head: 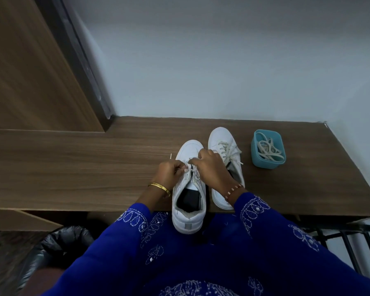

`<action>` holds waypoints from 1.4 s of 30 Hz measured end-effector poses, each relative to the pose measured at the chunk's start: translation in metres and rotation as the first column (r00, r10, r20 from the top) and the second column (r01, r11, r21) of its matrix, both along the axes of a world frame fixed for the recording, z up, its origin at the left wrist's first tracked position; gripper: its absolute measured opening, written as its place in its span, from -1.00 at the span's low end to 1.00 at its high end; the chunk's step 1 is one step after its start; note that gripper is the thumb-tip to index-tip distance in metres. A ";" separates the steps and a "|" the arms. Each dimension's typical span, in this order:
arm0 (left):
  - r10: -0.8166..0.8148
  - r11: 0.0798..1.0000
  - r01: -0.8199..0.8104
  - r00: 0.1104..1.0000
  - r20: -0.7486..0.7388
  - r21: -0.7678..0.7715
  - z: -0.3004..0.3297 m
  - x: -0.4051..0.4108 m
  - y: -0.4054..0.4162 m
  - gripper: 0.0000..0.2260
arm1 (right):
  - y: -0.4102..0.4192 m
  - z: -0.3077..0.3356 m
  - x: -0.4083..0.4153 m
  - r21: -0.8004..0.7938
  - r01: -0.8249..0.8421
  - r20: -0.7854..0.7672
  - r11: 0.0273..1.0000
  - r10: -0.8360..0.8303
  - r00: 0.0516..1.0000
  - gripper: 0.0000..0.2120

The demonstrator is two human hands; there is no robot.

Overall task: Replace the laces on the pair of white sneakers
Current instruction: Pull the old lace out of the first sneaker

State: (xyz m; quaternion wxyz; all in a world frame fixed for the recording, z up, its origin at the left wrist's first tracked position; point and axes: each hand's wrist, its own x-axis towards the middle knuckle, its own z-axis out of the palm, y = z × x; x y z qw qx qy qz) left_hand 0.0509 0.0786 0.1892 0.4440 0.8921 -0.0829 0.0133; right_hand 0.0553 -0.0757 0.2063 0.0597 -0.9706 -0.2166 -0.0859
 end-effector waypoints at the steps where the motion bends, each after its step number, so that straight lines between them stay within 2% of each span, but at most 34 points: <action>1: -0.001 1.000 0.001 1.000 -0.015 0.003 -0.002 0.000 0.000 -0.92 | 0.000 0.001 0.001 -0.007 -0.004 -0.008 1.000 0.004 1.000 -0.60; 6: -0.007 1.000 0.008 0.998 -0.060 0.012 -0.002 -0.004 0.000 -0.87 | -0.001 0.011 0.008 -0.123 -0.089 -0.001 0.988 0.090 0.996 -0.65; 8: 0.069 0.970 -0.112 0.978 -0.197 -0.215 -0.001 -0.005 0.001 -0.79 | -0.002 0.009 0.009 -0.124 -0.118 -0.031 0.985 0.115 0.993 -0.65; 10: 0.128 0.796 -0.354 0.891 -0.435 -0.491 0.000 -0.003 0.004 -0.74 | -0.005 0.006 0.011 -0.042 -0.126 -0.103 0.991 0.121 0.987 -0.65; 11: 0.118 0.691 -0.458 0.834 -0.539 -0.558 0.000 -0.002 0.008 -0.73 | -0.007 0.004 0.013 -0.019 -0.106 -0.114 0.994 0.103 0.988 -0.62; 12: 0.101 0.648 -0.505 0.799 -0.592 -0.571 0.001 -0.001 0.011 -0.73 | -0.008 0.003 0.013 -0.018 -0.091 -0.143 0.996 0.088 0.986 -0.57; 13: 0.103 0.659 -0.506 0.794 -0.600 -0.557 0.000 -0.001 0.012 -0.73 | -0.010 0.003 0.012 -0.006 -0.080 -0.149 0.997 0.079 0.986 -0.51; 15: 0.167 0.803 -0.405 0.857 -0.487 -0.438 0.000 -0.002 0.012 -0.77 | -0.009 0.003 0.012 -0.023 -0.075 -0.130 0.997 0.071 0.989 -0.39; 17: 0.184 0.933 -0.248 0.952 -0.246 -0.261 0.002 -0.002 0.008 -0.89 | -0.007 0.004 0.013 -0.028 -0.088 -0.112 0.996 0.084 0.990 -0.38; 19: 0.096 0.989 -0.100 0.995 -0.036 -0.112 0.002 -0.001 0.004 -0.87 | -0.003 0.006 0.013 -0.055 -0.093 -0.079 0.994 0.089 0.993 -0.48; 21: 0.000 0.999 -0.002 0.998 0.061 0.039 0.002 -0.001 0.001 -0.83 | -0.001 0.008 0.013 -0.147 -0.052 -0.014 0.988 0.050 0.999 -0.64; 23: -0.041 0.993 0.029 0.994 0.097 0.118 0.000 -0.001 -0.001 -0.85 | -0.001 0.008 0.017 -0.158 -0.025 0.044 0.987 0.033 0.998 -0.68; 26: -0.038 0.994 0.029 0.996 0.084 0.105 -0.002 -0.004 -0.002 -0.87 | -0.003 0.012 0.015 -0.068 -0.043 0.053 0.997 0.047 0.997 -0.71; 29: 0.011 0.997 -0.013 0.999 0.035 0.081 -0.003 -0.005 -0.003 -0.91 | -0.011 0.010 0.016 0.159 0.002 -0.012 0.987 0.000 1.000 -0.94; 30: 0.022 0.997 -0.024 0.999 0.026 0.075 -0.004 -0.005 -0.003 -0.92 | -0.013 0.009 0.013 0.240 0.049 -0.070 0.969 -0.033 0.997 -0.94; 34: -0.023 0.988 0.013 0.998 0.065 0.155 -0.004 -0.005 0.001 -0.92 | -0.007 0.003 0.001 0.567 0.170 -0.195 0.806 -0.069 0.978 -0.91; 38: -0.074 0.975 0.058 0.995 0.068 0.215 -0.003 -0.004 0.004 -0.90 | 0.000 0.011 -0.005 0.676 0.286 -0.304 0.679 -0.096 0.948 -0.87; 40: -0.077 0.982 0.071 0.997 0.023 0.176 -0.003 -0.005 0.006 -0.94 | -0.002 0.024 -0.004 0.797 0.380 -0.362 0.470 -0.131 0.923 -0.78; 42: -0.072 0.994 0.074 0.997 -0.026 0.080 -0.003 -0.007 0.009 -0.86 | -0.007 0.037 -0.003 0.884 0.453 -0.428 0.118 -0.187 0.884 -0.72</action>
